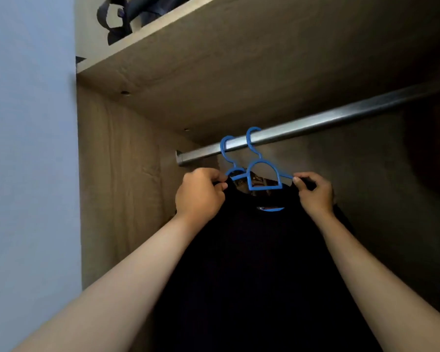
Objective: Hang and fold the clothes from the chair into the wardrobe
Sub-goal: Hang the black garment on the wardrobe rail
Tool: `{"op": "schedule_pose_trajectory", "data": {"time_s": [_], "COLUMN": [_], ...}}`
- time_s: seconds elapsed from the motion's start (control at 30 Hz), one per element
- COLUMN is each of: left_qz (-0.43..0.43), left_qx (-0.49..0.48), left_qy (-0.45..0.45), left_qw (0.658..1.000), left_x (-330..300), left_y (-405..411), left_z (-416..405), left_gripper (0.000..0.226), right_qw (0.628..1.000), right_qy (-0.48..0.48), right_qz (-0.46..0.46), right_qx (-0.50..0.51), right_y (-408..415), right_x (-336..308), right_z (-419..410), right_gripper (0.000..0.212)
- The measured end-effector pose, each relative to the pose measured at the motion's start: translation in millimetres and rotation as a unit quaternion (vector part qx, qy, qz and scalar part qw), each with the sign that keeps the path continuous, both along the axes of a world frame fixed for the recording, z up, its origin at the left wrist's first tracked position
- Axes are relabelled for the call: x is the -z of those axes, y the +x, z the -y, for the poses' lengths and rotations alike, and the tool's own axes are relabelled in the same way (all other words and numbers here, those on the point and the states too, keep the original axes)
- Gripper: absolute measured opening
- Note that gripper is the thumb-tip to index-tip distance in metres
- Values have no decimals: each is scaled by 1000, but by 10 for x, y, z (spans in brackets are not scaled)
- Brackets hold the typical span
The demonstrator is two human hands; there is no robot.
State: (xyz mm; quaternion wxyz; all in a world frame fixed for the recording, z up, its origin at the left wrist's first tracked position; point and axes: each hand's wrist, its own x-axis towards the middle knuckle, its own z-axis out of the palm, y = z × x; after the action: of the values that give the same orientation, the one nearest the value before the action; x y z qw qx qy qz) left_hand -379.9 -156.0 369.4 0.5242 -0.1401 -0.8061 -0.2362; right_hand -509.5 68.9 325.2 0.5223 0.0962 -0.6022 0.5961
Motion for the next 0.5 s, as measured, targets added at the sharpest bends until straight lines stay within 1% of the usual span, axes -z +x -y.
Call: {"op": "schedule_pose_trajectory", "data": {"time_s": [0.1, 0.2, 0.27, 0.37, 0.43, 0.5], "left_qz": [-32, -46, -35, -16, 4, 34], "left_qx": [-11, -13, -30, -42, -42, -45], "left_qy": [-22, -53, -97, -137, -121, -85], "left_qw": [999, 997, 994, 990, 992, 995], "left_x": [154, 184, 226, 378, 488, 600], "left_y": [-34, -12, 28, 153, 274, 443], "left_z": [8, 42, 58, 78, 95, 112], "left_gripper": [20, 27, 37, 64, 76, 81], "right_qw": [1000, 999, 998, 997, 997, 996], "right_qy": [-17, -20, 6, 42, 65, 84], "right_qz": [-2, -9, -19, -45, -43, -40], "right_qx": [8, 33, 63, 38, 20, 9], "right_y": [38, 100, 159, 392, 593, 816], "right_x": [89, 87, 137, 239, 304, 373], "right_z": [33, 86, 159, 371, 522, 661], "right_gripper": [23, 9, 23, 41, 45, 47]}}
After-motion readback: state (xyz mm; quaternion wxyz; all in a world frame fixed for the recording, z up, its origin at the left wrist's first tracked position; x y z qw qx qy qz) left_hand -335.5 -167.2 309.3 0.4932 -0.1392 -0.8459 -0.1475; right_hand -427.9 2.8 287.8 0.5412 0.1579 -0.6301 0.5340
